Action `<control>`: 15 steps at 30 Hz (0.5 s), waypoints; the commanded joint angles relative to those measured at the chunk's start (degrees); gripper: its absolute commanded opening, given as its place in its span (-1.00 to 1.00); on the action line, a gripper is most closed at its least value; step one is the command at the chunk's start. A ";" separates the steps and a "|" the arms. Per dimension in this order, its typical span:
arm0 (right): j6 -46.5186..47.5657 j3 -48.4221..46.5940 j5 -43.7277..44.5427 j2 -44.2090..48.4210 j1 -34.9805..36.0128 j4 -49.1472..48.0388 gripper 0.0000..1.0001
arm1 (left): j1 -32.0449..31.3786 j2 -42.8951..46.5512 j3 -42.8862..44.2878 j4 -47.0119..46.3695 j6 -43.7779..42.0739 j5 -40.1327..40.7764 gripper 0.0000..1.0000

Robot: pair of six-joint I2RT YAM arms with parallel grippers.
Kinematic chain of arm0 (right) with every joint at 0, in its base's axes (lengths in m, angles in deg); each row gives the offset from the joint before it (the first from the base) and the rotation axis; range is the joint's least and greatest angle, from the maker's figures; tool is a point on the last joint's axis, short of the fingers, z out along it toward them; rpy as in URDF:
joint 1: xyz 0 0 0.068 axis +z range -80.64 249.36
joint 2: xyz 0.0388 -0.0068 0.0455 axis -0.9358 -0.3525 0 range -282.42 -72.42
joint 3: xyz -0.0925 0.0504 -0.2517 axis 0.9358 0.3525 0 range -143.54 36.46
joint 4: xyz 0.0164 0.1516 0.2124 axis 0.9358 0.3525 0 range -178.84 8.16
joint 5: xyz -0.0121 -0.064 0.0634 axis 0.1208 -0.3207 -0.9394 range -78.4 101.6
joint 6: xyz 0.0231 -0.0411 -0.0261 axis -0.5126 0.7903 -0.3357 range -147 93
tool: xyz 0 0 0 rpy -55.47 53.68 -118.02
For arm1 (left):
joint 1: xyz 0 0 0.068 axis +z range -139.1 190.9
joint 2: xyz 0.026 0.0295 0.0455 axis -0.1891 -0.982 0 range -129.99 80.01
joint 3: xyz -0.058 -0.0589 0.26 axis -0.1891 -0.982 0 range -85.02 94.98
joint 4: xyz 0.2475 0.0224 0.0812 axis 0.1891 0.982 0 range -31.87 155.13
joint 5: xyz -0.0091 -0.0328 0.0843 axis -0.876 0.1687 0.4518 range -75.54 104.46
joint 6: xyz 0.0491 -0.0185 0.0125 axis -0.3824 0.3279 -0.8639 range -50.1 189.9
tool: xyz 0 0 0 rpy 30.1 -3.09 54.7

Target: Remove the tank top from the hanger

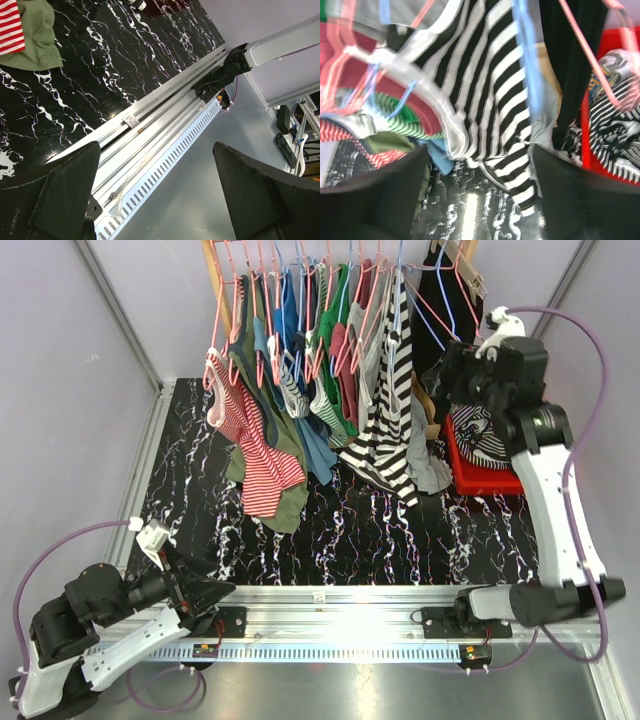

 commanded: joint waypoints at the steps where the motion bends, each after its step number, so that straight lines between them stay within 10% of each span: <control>1: -1.37 1.59 0.22 8.61 0.12 -1.46 0.96 | -0.48 3.31 -0.77 -5.51 -0.74 0.14 0.98; 15: 0.46 -21.13 4.67 -2.34 12.75 10.83 0.99 | -0.65 -1.09 -1.74 -9.38 -1.27 -1.10 0.98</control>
